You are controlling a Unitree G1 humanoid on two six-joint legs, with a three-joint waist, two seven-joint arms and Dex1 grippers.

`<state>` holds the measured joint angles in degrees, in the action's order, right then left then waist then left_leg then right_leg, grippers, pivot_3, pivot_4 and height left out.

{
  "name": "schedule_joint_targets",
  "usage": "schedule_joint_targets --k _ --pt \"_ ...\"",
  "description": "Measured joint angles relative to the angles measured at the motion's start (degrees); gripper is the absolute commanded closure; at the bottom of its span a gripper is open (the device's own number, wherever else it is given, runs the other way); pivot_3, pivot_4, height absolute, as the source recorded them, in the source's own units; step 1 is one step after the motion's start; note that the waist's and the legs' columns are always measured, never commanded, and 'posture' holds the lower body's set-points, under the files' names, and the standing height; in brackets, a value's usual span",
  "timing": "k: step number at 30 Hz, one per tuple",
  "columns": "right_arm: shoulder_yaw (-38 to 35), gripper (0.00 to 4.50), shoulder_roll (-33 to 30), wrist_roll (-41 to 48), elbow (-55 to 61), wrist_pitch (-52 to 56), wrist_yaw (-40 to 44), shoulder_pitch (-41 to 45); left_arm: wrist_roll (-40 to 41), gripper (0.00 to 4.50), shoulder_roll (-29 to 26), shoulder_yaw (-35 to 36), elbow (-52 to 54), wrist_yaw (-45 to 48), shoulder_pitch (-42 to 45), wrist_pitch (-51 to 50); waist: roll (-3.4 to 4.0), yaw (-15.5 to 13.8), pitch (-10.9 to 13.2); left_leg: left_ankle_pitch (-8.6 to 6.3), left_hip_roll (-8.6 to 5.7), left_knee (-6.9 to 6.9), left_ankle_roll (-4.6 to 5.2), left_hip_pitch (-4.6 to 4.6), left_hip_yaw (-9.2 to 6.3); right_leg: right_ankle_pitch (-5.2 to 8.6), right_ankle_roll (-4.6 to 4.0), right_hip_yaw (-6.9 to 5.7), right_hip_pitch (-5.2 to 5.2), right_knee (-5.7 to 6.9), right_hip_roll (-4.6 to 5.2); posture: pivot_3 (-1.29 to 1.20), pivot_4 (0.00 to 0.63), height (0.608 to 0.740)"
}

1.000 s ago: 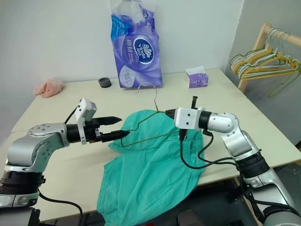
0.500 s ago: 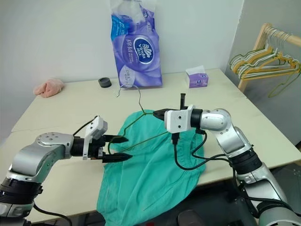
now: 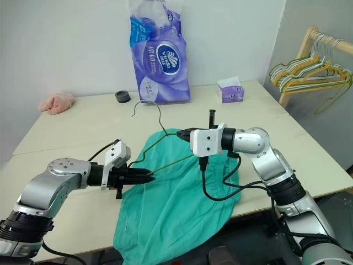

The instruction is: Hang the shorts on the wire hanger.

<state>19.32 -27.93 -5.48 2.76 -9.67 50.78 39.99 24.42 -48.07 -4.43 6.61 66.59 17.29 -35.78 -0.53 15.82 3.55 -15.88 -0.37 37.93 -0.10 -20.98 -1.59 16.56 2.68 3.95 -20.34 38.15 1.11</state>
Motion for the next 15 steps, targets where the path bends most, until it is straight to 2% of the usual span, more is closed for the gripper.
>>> schedule_joint_targets --k 5,8,15 --pt "0.0 4.5 -0.5 0.0 0.1 -0.2 0.4 -0.1 0.1 4.46 0.4 0.0 0.2 -0.4 -0.2 0.0 -0.01 0.0 0.1 0.0 0.0 0.0 0.0 0.0 0.0 0.0 0.0 0.0 0.0 -0.01 0.0 -0.28 0.032 0.74" --pt "0.0 3.72 -1.3 0.4 0.7 -0.9 1.7 -0.2 0.3 4.5 0.7 0.0 0.5 -0.8 -0.5 0.0 -0.03 0.0 0.1 0.0 0.0 0.0 0.0 0.0 0.0 0.0 0.0 0.0 0.0 -0.02 0.0 -0.28 0.031 0.74" --pt "-2.4 1.36 -8.8 5.2 2.4 3.8 8.6 -0.9 0.1 4.5 0.4 0.2 1.2 -1.5 -1.4 0.2 -0.05 -0.1 0.2 0.0 -0.01 0.01 0.0 0.0 0.0 0.0 0.0 -0.01 0.02 -0.02 0.03 -0.29 0.033 0.74"
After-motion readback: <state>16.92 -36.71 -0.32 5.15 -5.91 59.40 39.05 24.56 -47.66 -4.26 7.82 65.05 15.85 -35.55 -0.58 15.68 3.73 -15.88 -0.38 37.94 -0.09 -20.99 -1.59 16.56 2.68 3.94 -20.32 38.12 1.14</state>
